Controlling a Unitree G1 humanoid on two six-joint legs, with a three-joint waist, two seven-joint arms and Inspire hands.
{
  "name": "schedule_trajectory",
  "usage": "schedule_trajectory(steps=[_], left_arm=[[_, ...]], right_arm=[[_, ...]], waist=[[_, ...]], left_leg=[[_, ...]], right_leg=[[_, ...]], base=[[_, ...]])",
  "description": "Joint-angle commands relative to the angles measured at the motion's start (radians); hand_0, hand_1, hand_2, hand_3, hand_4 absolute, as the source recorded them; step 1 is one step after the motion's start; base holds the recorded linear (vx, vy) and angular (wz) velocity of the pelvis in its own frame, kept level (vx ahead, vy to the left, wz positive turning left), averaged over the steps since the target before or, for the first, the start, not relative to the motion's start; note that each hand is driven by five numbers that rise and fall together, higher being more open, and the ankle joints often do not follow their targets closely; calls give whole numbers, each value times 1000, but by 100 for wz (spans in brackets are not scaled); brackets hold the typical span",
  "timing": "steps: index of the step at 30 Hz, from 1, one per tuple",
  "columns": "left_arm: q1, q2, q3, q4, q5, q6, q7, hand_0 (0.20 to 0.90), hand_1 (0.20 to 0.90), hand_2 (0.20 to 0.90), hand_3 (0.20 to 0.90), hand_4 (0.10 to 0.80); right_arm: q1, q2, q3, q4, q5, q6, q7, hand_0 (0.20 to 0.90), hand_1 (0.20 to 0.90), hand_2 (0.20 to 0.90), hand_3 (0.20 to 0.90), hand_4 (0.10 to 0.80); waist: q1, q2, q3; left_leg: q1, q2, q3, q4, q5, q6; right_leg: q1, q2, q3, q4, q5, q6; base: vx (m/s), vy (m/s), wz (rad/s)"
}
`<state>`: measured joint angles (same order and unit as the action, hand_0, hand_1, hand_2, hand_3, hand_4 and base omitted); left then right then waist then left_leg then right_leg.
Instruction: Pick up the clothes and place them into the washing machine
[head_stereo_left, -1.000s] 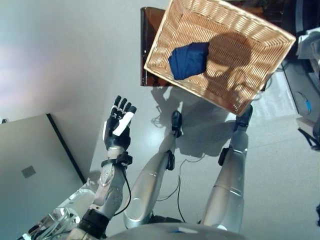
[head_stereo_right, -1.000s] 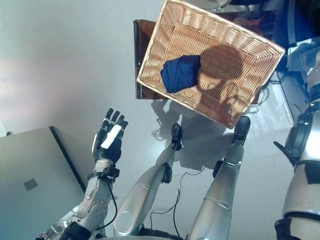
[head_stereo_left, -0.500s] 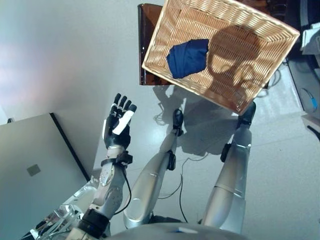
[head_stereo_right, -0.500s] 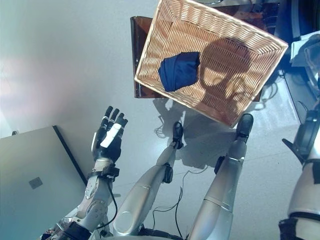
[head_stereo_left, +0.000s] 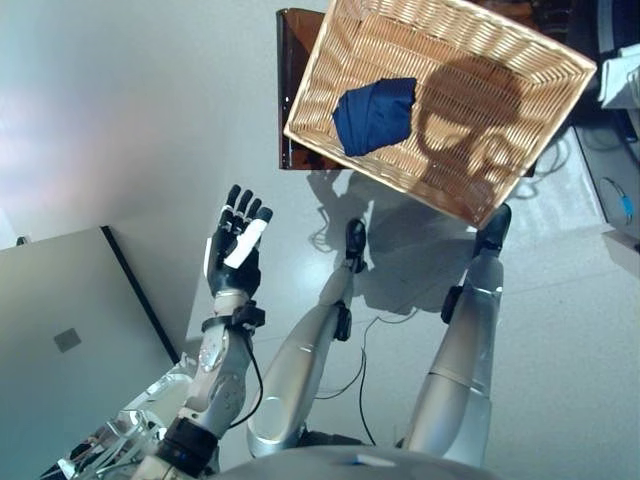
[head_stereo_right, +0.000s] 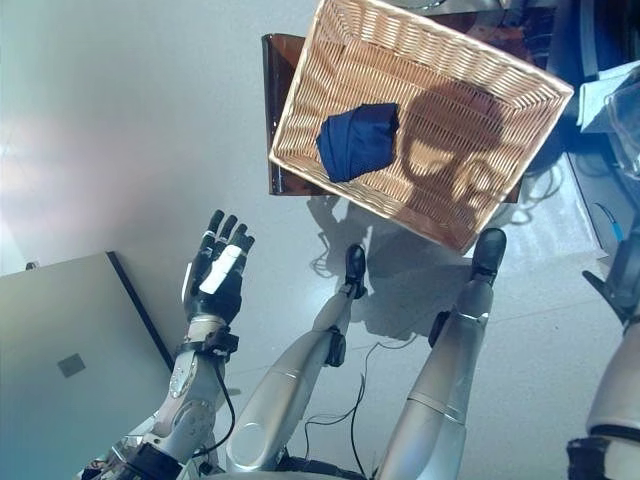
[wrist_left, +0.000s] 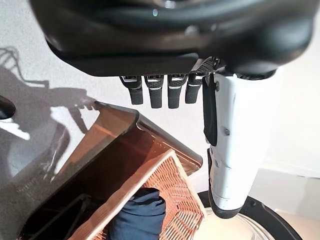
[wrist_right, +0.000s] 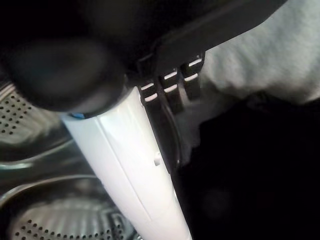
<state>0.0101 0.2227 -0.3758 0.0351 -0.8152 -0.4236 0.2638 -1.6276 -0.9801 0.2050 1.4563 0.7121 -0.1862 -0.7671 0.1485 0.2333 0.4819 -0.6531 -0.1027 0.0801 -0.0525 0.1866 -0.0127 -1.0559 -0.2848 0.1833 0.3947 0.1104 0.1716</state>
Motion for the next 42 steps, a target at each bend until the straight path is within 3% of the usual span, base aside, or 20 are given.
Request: schedule_trajectory(steps=[1,14,19,30,34,42], left_arm=[[14,43,23,-126,30,-89,15,900,900,900,900,800],[8,56,28,-134,46,-101,17,900,900,900,900,800],[-7,53,35,-121,44,-110,19,900,900,900,900,800],[-8,35,62,-114,24,-114,17,900,900,900,900,800],[-3,28,74,-100,16,-115,20,900,900,900,900,800],[16,25,92,-84,13,-110,18,900,900,900,900,800]], right_arm=[[-133,-134,240,-52,-80,-37,-37,900,900,900,900,800],[47,-68,151,-112,-216,-16,-99,900,900,900,900,800],[141,8,75,-144,-236,-26,-99,900,900,900,900,800],[320,198,-62,-240,-248,-70,-115,900,900,900,900,800],[421,328,-109,-292,-305,-76,-146,900,900,900,900,800],[537,489,-133,-345,-372,-67,-149,900,900,900,900,800]], waist=[[-28,149,38],[-30,124,38],[-28,102,38],[-30,76,38],[-30,54,38],[-31,22,38]], left_leg=[[-21,75,-36,1,-20,-101],[-47,77,-43,56,-28,-94],[-49,76,-44,88,-40,-89],[9,69,-48,85,-43,-81],[35,75,-50,98,-52,-78],[82,83,-62,123,-68,-73]], right_leg=[[41,69,-37,106,-203,-41],[72,69,-59,71,-168,-43],[114,63,-69,22,-140,-39],[249,45,-91,-92,-95,-31],[316,39,-114,-136,-81,-29],[396,42,-137,-148,-84,-32]], base=[[-92,17,0],[-16,19,2],[-27,55,0],[0,57,-3],[5,11,-2],[3,2,1]])
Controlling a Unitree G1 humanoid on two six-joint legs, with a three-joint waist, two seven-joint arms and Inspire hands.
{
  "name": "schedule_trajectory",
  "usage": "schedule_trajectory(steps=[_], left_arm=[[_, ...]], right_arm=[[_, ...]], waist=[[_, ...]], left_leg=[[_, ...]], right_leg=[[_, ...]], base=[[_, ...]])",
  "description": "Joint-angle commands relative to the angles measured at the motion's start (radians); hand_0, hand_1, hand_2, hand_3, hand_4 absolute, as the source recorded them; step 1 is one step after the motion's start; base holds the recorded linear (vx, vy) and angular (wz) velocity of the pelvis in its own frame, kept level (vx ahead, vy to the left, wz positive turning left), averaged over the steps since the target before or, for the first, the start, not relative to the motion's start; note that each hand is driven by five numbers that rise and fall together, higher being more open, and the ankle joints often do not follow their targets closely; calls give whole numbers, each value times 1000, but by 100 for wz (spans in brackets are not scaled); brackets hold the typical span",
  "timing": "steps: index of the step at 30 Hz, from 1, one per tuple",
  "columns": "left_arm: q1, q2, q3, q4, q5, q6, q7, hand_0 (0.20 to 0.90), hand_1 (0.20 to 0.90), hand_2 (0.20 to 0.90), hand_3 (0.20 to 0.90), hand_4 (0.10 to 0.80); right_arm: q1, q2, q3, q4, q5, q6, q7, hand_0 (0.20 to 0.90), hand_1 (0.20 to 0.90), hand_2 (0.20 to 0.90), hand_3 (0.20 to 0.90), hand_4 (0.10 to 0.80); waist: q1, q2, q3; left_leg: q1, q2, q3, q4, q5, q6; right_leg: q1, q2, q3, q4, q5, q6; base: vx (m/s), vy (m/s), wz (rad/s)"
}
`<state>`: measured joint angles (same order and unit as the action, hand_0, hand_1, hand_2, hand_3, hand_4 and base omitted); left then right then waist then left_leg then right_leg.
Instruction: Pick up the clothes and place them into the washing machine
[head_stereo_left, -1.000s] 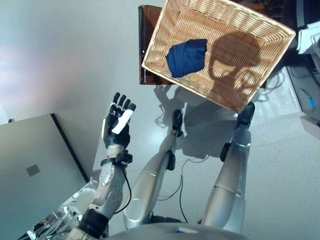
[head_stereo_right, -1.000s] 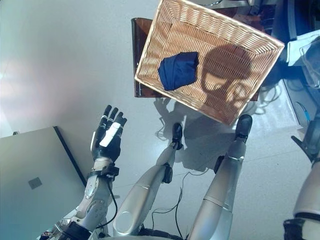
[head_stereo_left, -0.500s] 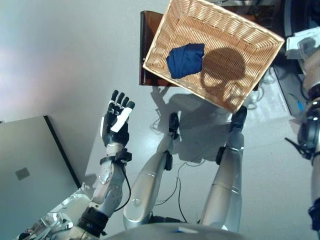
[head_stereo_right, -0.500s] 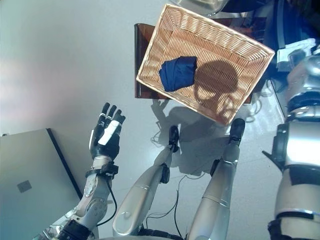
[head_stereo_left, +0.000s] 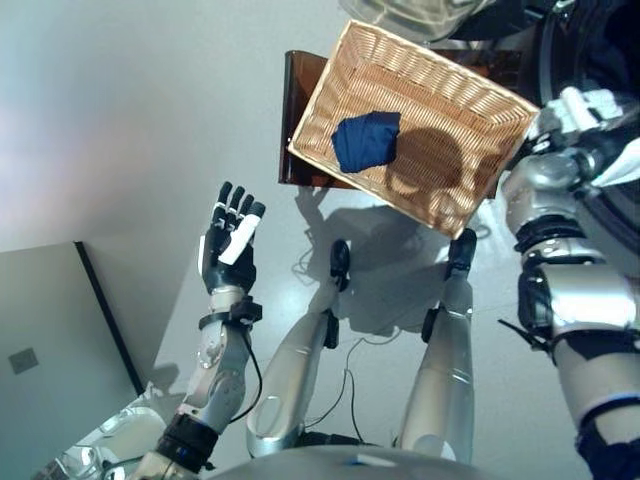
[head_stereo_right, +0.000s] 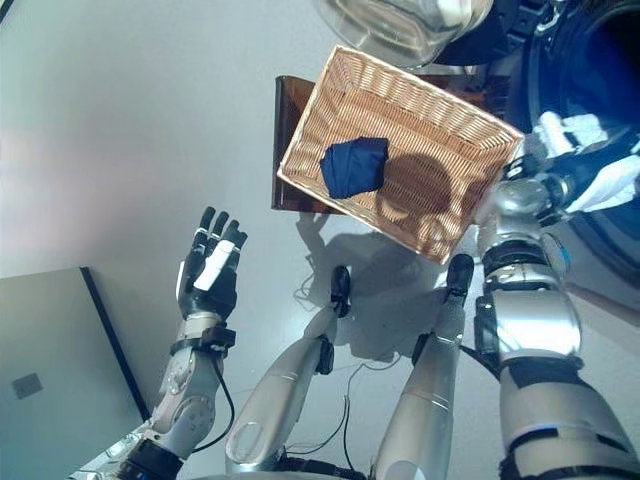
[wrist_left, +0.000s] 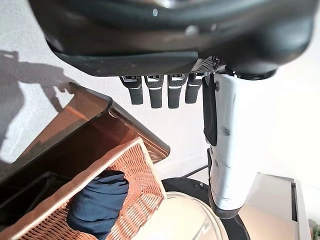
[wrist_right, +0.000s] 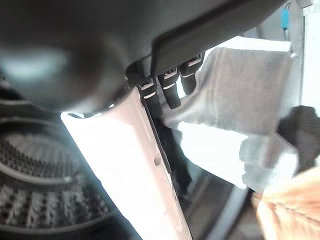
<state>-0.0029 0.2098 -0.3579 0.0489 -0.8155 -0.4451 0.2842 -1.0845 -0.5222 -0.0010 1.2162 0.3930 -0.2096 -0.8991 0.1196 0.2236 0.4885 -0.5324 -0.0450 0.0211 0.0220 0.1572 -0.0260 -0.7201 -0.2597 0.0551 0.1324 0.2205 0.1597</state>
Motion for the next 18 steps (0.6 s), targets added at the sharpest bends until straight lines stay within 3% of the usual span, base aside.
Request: schedule_trajectory(steps=[1,10,18], left_arm=[[33,40,80,-98,13,-87,-2,900,900,900,900,800],[59,37,116,-86,21,-83,-8,900,900,900,900,800],[59,32,122,-62,25,-78,-6,900,900,900,900,800]], right_arm=[[9,48,78,-117,-70,-40,-18,900,900,900,900,800],[122,131,149,-224,-278,13,5,900,900,900,900,800],[147,165,156,-234,-327,28,1,900,900,900,900,800]], waist=[[-3,27,31],[-5,-32,30],[-1,-54,15]], left_leg=[[-29,26,-4,51,-41,-59],[26,41,-24,77,-64,-54],[67,46,-32,82,-79,-48]], right_leg=[[77,17,-15,110,-196,-20],[175,27,-51,91,-197,-21],[222,31,-60,92,-207,-22]], base=[[0,0,0],[16,-12,3],[36,2,4]])
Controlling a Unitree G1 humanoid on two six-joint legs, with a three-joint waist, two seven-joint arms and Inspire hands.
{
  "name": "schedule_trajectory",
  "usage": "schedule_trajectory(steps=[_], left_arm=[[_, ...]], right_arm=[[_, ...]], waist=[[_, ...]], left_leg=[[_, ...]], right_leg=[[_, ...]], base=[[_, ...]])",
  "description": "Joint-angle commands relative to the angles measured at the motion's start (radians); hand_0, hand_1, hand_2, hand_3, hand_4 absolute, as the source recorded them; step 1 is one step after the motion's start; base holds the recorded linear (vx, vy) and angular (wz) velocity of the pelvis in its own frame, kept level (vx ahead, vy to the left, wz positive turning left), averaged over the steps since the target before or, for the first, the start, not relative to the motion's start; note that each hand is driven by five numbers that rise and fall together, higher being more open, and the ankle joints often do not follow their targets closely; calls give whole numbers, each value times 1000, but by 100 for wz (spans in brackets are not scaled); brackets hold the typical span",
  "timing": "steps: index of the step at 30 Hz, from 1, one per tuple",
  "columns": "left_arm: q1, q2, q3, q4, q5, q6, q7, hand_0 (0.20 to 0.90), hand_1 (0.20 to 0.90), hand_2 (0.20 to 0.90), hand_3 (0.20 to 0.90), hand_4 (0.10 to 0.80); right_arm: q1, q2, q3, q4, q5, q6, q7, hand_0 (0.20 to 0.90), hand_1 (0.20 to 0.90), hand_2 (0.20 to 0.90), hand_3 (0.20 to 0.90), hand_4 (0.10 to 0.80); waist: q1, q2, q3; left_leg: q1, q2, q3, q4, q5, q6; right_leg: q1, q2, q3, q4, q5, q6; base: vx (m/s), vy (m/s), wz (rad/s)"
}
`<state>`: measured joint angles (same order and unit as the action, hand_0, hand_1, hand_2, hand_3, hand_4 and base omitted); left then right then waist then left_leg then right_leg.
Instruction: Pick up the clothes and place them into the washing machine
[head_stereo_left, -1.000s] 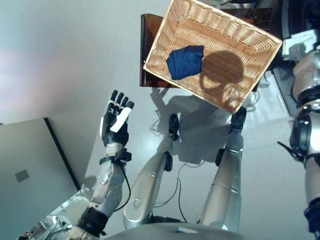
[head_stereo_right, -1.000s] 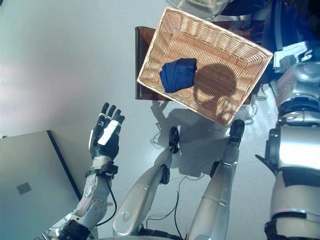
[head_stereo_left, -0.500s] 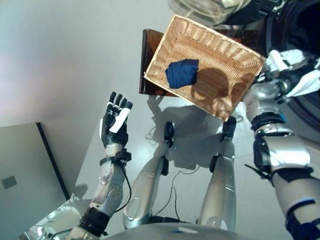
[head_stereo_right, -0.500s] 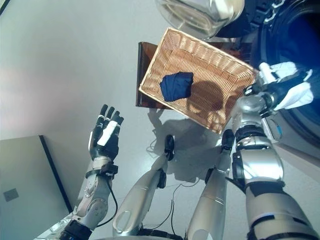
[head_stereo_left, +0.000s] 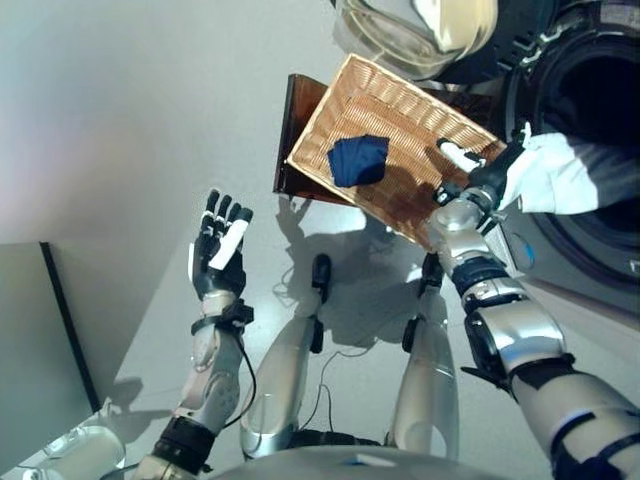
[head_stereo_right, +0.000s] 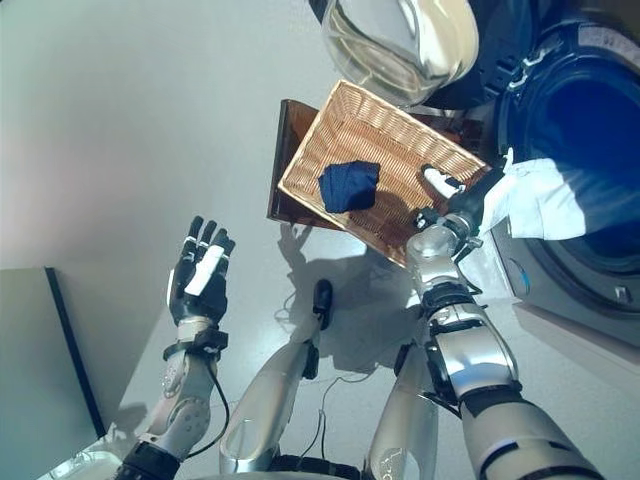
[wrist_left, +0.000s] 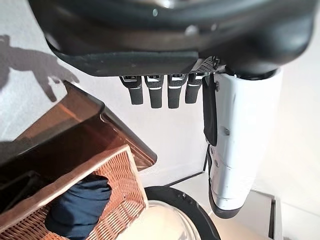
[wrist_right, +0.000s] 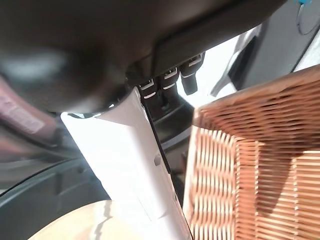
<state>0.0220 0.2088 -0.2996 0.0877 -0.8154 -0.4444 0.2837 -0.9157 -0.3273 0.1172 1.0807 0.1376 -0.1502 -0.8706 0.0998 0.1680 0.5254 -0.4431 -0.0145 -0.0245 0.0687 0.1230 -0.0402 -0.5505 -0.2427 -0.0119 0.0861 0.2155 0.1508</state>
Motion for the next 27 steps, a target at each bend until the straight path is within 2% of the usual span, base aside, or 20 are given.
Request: schedule_trajectory(steps=[1,9,18,27], left_arm=[[34,34,64,-97,26,-78,-7,900,900,900,900,800],[43,27,80,-87,24,-77,-16,900,900,900,900,800],[60,41,104,-107,20,-83,-52,900,900,900,900,800],[52,45,100,-112,23,-73,-77,900,900,900,900,800]], right_arm=[[-20,-26,42,-98,-80,-29,-24,900,900,900,900,800],[-9,-23,105,-81,-178,17,12,900,900,900,900,800],[-120,-96,346,60,-417,107,157,900,900,900,900,800],[-192,-137,512,167,-628,178,206,900,900,900,900,800]], waist=[[19,0,-24],[22,-17,-46],[36,-38,-46],[50,-40,-35]], left_leg=[[-16,16,13,35,-46,-33],[17,19,5,30,-53,-30],[15,23,-5,20,-39,-37],[0,24,-19,6,-21,-43]], right_leg=[[59,16,7,138,-202,-13],[94,16,3,131,-207,-10],[94,18,-10,128,-201,-9],[79,18,-20,134,-200,-9]], base=[[46,14,2],[27,1,-3],[-3,-4,1],[-11,-1,7]])
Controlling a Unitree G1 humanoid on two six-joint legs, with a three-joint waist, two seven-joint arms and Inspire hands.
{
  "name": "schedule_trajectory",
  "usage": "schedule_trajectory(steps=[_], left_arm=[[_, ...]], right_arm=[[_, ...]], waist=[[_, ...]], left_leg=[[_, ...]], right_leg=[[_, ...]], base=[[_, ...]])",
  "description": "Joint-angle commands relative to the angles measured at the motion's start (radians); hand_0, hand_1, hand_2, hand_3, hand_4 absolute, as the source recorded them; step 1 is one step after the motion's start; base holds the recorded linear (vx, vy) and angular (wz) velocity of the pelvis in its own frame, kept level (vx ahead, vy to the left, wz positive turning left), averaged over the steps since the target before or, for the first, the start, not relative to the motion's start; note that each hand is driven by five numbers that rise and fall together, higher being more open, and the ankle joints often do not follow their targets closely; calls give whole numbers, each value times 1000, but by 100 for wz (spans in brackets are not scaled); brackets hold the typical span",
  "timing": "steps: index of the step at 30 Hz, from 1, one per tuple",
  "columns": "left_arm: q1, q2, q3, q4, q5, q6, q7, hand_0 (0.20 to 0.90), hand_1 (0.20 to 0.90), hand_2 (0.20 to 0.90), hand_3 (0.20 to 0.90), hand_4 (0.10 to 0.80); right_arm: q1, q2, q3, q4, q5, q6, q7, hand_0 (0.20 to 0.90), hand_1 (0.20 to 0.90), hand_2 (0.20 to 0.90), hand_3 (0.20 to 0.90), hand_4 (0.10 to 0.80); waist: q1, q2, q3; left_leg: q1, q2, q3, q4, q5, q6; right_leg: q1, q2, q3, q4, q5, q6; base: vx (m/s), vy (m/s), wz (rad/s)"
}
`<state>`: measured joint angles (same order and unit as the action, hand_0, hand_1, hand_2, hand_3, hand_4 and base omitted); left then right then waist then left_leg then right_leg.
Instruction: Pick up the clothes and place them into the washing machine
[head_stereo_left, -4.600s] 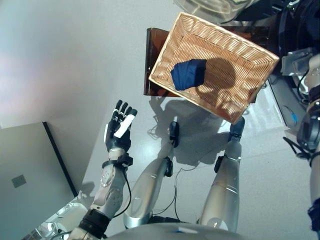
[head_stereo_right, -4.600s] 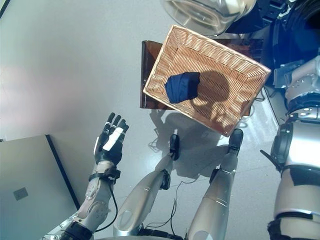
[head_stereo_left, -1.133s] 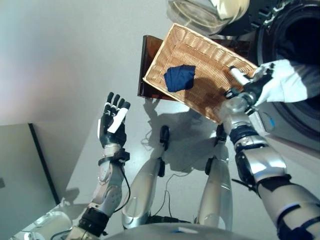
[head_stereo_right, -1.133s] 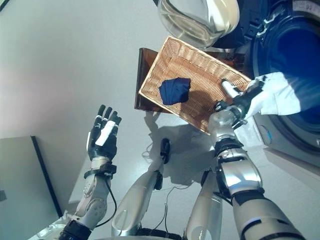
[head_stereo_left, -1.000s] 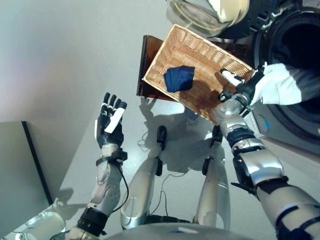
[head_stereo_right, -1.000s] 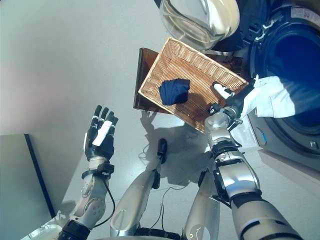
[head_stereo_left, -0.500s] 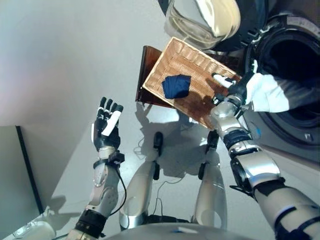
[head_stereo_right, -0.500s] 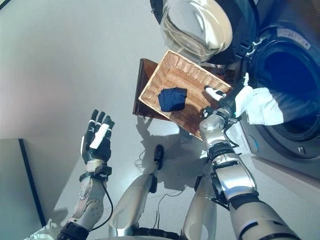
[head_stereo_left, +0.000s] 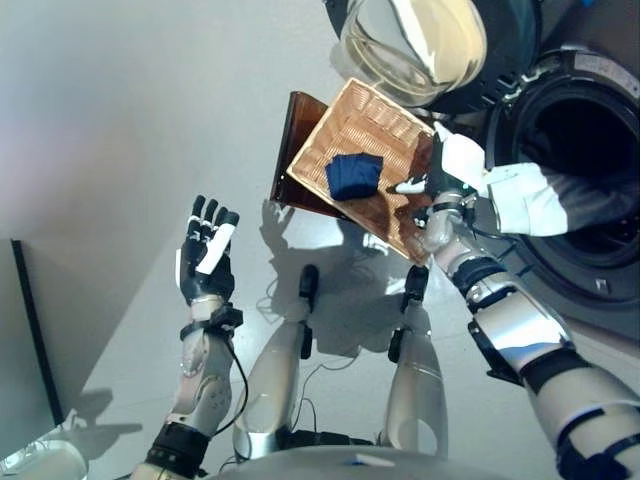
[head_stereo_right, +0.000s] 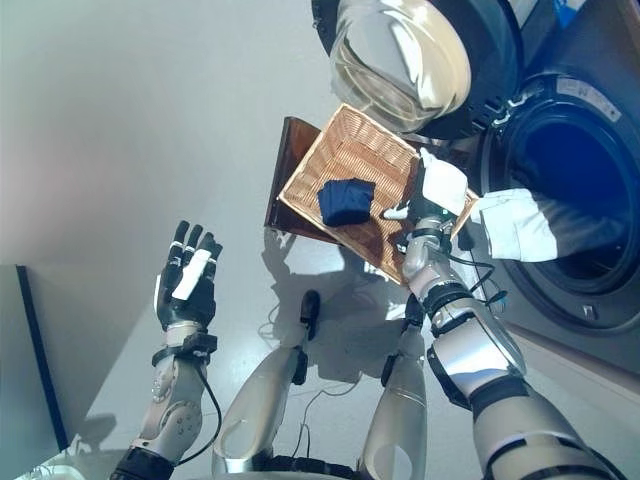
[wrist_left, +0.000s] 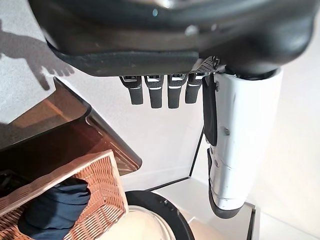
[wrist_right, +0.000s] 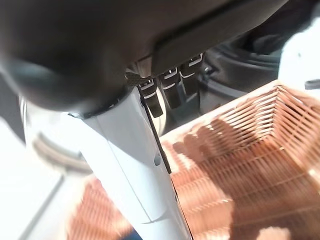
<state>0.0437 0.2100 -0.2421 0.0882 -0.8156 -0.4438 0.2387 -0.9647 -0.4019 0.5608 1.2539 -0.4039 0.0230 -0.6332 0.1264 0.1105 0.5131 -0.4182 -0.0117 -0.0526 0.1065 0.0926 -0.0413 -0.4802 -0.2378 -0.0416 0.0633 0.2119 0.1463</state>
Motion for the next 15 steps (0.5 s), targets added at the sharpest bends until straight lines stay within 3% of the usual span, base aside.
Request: schedule_trajectory(steps=[1,15], left_arm=[[24,44,41,-114,30,-71,-33,900,900,900,900,800],[6,40,25,-144,47,-69,-48,900,900,900,900,800]], right_arm=[[-157,-74,99,9,-138,22,-28,900,900,900,900,800],[-190,-135,195,62,-311,84,5,900,900,900,900,800]], waist=[[27,20,-19],[56,44,7]], left_leg=[[-31,21,4,-35,15,-43],[-92,16,-28,-57,52,-50]], right_leg=[[3,14,7,160,-197,-4],[-62,1,-14,191,-202,-5]], base=[[-23,-6,6],[-34,-1,7]])
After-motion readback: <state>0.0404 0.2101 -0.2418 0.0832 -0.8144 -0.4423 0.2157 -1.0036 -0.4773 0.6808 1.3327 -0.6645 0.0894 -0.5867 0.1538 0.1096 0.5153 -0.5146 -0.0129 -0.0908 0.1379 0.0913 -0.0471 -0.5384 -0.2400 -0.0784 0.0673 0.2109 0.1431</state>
